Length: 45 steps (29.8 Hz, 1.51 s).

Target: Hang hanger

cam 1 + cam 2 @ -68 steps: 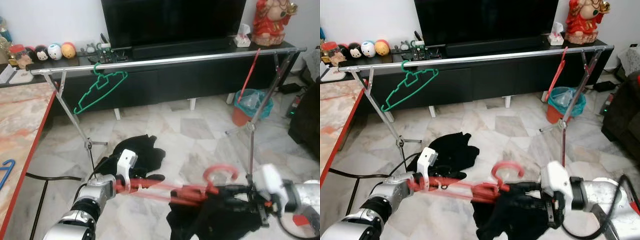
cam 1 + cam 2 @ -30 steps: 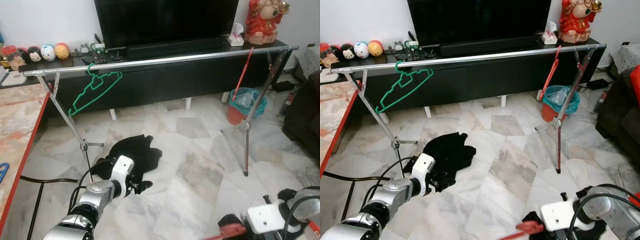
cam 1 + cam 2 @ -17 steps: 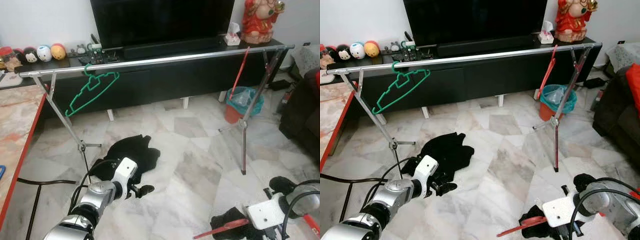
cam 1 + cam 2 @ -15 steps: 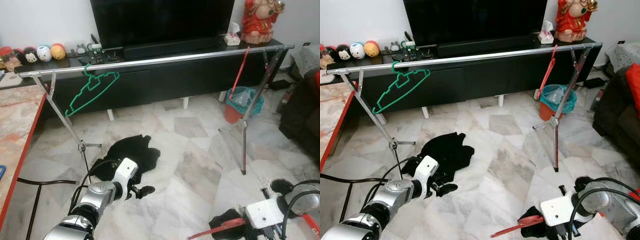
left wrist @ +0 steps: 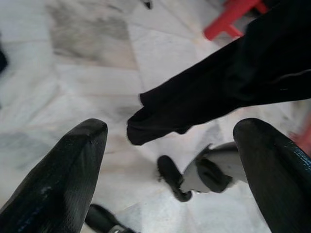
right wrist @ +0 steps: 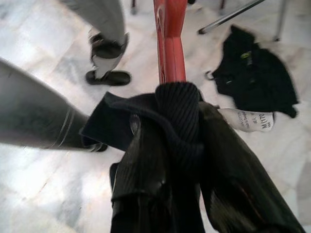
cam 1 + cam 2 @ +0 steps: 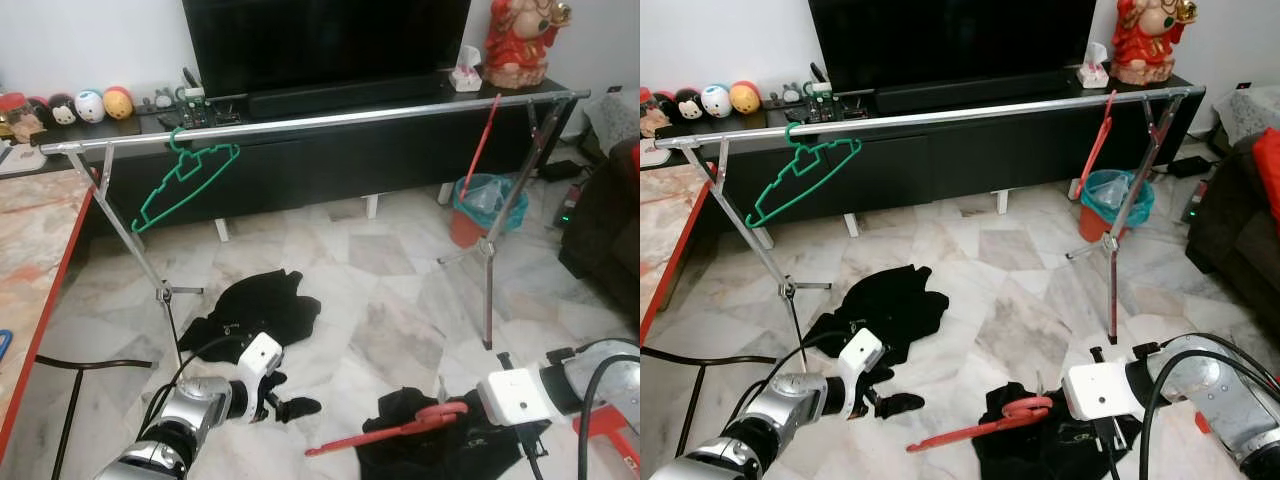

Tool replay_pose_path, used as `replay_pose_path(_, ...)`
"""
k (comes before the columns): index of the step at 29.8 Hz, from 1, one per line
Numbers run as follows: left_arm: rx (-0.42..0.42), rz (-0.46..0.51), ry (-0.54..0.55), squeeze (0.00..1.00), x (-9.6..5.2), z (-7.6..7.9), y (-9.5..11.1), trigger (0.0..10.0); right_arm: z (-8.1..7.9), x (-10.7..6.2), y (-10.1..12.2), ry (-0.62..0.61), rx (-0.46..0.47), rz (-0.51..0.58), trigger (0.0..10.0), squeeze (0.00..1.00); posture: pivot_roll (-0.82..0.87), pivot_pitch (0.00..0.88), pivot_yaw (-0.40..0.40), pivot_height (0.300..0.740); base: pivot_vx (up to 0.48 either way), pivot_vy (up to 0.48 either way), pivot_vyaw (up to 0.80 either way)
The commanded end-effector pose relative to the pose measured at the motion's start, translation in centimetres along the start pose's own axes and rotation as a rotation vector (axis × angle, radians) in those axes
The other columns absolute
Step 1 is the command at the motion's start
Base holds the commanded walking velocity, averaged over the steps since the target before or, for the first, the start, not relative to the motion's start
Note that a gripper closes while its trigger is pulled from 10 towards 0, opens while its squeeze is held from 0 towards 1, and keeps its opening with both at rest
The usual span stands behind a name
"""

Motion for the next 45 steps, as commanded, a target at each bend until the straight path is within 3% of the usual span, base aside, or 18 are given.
replay_pose_path(1, -0.021, -0.049, 0.074, 0.00, -0.6, -1.0, -1.1, 10.0, 0.8, -1.1, 2.1, -0.033, -0.029, 0.078, 10.0, 0.00, -0.10, 0.000, 0.008, 0.740, 0.000, 0.000, 0.00)
replay_pose_path(6, -0.072, -0.059, 0.213, 0.00, -1.1, -2.6, -1.6, 10.0, 1.2, -1.6, 3.2, -0.071, -0.011, 0.149, 10.0, 0.00, -0.10, 0.000, 0.009, 0.740, 0.000, 0.000, 0.00)
replay_pose_path(12, -0.095, -0.050, 0.212, 0.00, -1.1, -2.4, -1.7, 10.0, 0.5, -0.9, 3.4, -0.059, 0.014, 0.182, 10.0, 0.00, -0.09, 0.000, 0.010, 0.740, 0.000, 0.000, 0.00)
replay_pose_path(14, -0.091, -0.037, 0.245, 0.00, -1.2, -2.8, -1.6, 10.0, 3.3, -0.7, 3.0, -0.262, 0.051, 0.205, 10.0, 0.00, -0.10, 0.000, 0.008, 0.740, 0.000, 0.000, 0.00)
replay_pose_path(15, -0.091, -0.037, 0.245, 0.00, -1.2, -2.8, -1.6, 10.0, 3.3, -0.7, 3.0, -0.262, 0.051, 0.205, 10.0, 0.00, -0.10, 0.000, 0.008, 0.740, 0.000, 0.000, 0.00)
replay_pose_path(17, -0.102, -0.028, 0.324, 0.00, -1.3, -3.6, -1.3, 10.0, 6.1, -0.7, 3.1, -0.491, 0.127, 0.320, 10.0, 0.00, -0.09, 0.000, 0.014, 0.740, 0.000, 0.000, 0.00)
replay_pose_path(20, -0.109, -0.023, 0.339, 0.00, -1.3, -3.7, -1.3, 10.0, 6.0, -0.3, 3.1, -0.510, 0.137, 0.335, 10.0, 0.00, -0.09, 0.000, 0.014, 0.740, 0.000, 0.000, 0.00)
replay_pose_path(25, -0.103, -0.027, 0.342, 0.00, -1.3, -3.8, -1.3, 10.0, 5.2, 1.6, 2.4, -0.550, 0.253, 0.414, 10.0, 0.00, -0.08, 0.000, 0.026, 0.740, 0.000, 0.000, 0.00)
replay_pose_path(28, -0.102, -0.030, 0.341, 0.00, -1.4, -3.8, -1.4, 10.0, 5.3, 2.2, 1.6, -0.583, 0.282, 0.404, 10.0, 0.00, -0.08, 0.000, 0.031, 0.740, 0.000, 0.000, 0.00)
replay_pose_path(35, -0.108, -0.031, 0.352, 0.00, -1.4, -3.8, -1.6, 10.0, 5.3, 2.0, 1.3, -0.608, 0.289, 0.404, 10.0, 0.00, -0.08, 0.000, 0.035, 0.740, 0.000, 0.000, 0.00)
replay_pose_path(45, -0.112, -0.032, 0.361, 0.00, -1.3, -3.7, -1.7, 10.0, 5.2, 2.4, 1.3, -0.606, 0.295, 0.405, 10.0, 0.00, -0.08, 0.000, 0.039, 0.740, 0.000, 0.000, 0.79)
Point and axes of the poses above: a point about 5 cm out from each wrist's last joint towards the gripper, its own x axis pointing out of the wrist towards the gripper, its own y axis along the axis of the wrist's last joint, z = x × y, the point moved 5 cm from there along x, pointing out of the wrist towards the gripper, and after that the axes turned 12 degrees about x, right-handed, at the moved point
